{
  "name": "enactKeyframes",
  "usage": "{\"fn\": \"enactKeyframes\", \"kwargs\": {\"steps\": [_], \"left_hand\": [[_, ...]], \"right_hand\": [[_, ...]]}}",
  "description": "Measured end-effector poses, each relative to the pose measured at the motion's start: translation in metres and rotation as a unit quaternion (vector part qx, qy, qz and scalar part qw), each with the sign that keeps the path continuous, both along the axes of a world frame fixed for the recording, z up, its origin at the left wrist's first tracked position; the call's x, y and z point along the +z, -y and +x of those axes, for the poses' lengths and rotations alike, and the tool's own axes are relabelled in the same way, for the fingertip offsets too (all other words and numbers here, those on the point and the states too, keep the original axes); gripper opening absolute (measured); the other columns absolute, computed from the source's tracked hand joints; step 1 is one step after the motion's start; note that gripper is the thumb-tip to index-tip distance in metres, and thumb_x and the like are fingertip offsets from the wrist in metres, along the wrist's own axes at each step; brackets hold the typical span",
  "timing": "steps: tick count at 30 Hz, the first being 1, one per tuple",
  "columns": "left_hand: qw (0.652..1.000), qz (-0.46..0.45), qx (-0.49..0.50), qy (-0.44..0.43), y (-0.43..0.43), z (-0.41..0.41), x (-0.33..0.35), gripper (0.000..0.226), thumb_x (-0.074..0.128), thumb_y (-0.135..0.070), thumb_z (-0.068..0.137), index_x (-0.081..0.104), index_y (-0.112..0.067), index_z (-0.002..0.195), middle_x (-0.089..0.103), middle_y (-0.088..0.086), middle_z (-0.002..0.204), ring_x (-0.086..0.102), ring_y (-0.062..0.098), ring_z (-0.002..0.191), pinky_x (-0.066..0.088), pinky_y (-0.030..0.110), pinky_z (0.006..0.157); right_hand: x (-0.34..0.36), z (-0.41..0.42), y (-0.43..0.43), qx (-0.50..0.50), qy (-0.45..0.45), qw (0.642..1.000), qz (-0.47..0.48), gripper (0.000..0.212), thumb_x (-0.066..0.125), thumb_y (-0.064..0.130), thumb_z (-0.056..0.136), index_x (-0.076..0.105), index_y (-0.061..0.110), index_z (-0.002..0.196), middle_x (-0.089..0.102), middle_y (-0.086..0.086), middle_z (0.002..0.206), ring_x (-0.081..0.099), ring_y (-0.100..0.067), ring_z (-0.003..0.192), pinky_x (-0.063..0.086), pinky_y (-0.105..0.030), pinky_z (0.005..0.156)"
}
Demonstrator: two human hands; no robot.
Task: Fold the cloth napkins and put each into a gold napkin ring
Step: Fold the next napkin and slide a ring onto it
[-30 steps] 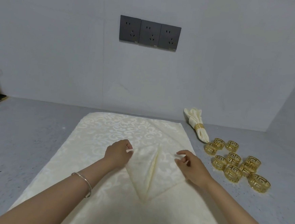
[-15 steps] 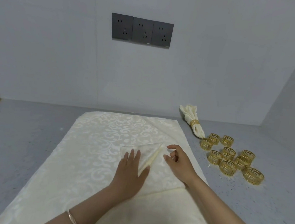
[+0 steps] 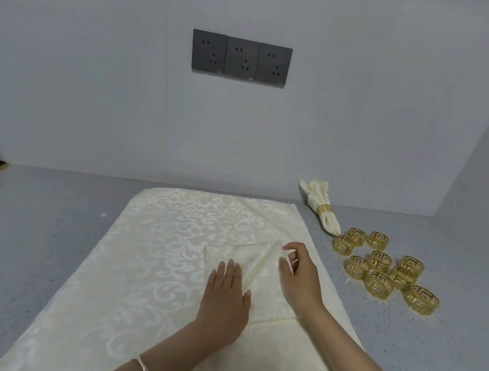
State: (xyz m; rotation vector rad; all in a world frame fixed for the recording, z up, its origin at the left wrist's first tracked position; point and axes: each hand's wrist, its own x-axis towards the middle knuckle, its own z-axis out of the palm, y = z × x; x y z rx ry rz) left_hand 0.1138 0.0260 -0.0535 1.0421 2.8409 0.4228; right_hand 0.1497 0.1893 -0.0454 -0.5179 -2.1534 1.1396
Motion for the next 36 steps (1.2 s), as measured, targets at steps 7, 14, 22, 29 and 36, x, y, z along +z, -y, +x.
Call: {"fn": "enactKeyframes", "kwargs": {"steps": [7, 14, 22, 29, 36], "left_hand": [[1.000, -0.012, -0.019, -0.021, 0.007, -0.001, 0.005, 0.055, 0.016, -0.031, 0.105, -0.001, -0.010, 0.152, -0.006, 0.005, 0.161, -0.006, 0.020, 0.148, -0.003, 0.029, 0.118], [0.998, -0.003, -0.029, -0.055, 0.009, 0.000, -0.005, 0.098, -0.037, -0.054, 0.067, -0.008, -0.014, 0.152, -0.011, 0.000, 0.160, -0.013, 0.015, 0.147, -0.014, 0.030, 0.115], [0.996, 0.020, -0.087, -0.029, 0.018, -0.002, -0.006, 0.084, -0.022, -0.071, 0.072, -0.003, -0.043, 0.149, -0.008, -0.014, 0.159, -0.014, 0.011, 0.146, -0.016, 0.033, 0.115], [0.995, 0.009, -0.090, -0.041, 0.019, -0.002, -0.005, 0.085, -0.020, -0.064, 0.070, -0.005, -0.038, 0.150, -0.008, -0.014, 0.159, -0.014, 0.012, 0.146, -0.014, 0.033, 0.117], [0.995, -0.014, -0.094, -0.040, 0.018, -0.005, -0.007, 0.086, -0.023, -0.071, 0.072, -0.009, -0.037, 0.150, -0.011, -0.014, 0.159, -0.014, 0.013, 0.146, -0.013, 0.034, 0.117]], "right_hand": [[0.000, -0.004, -0.001, -0.006, 0.111, 0.972, 0.209, 0.031, 0.055, 0.021, 0.091, 0.052, 0.026, 0.122, 0.049, 0.008, 0.123, 0.049, -0.014, 0.113, 0.034, -0.030, 0.096], [0.002, -0.003, 0.009, 0.264, 0.257, 0.866, 0.337, 0.046, 0.024, 0.033, 0.104, 0.021, 0.028, 0.150, 0.010, 0.014, 0.157, -0.001, 0.000, 0.144, -0.008, -0.023, 0.116], [0.000, -0.028, -0.021, 0.218, 0.335, 0.861, 0.314, 0.053, 0.012, 0.040, 0.103, 0.001, 0.024, 0.152, -0.003, 0.011, 0.159, -0.009, 0.000, 0.144, -0.011, -0.022, 0.114], [0.019, -0.004, -0.019, 0.206, 0.169, 0.898, 0.350, 0.056, 0.021, 0.051, 0.098, 0.034, 0.027, 0.146, 0.024, 0.016, 0.153, 0.013, 0.004, 0.141, -0.003, -0.018, 0.116], [0.030, 0.064, -0.023, 0.299, 0.198, 0.826, 0.436, 0.045, 0.048, 0.052, 0.090, 0.059, 0.029, 0.127, 0.058, 0.016, 0.127, 0.053, -0.005, 0.113, 0.036, -0.021, 0.099]]}}
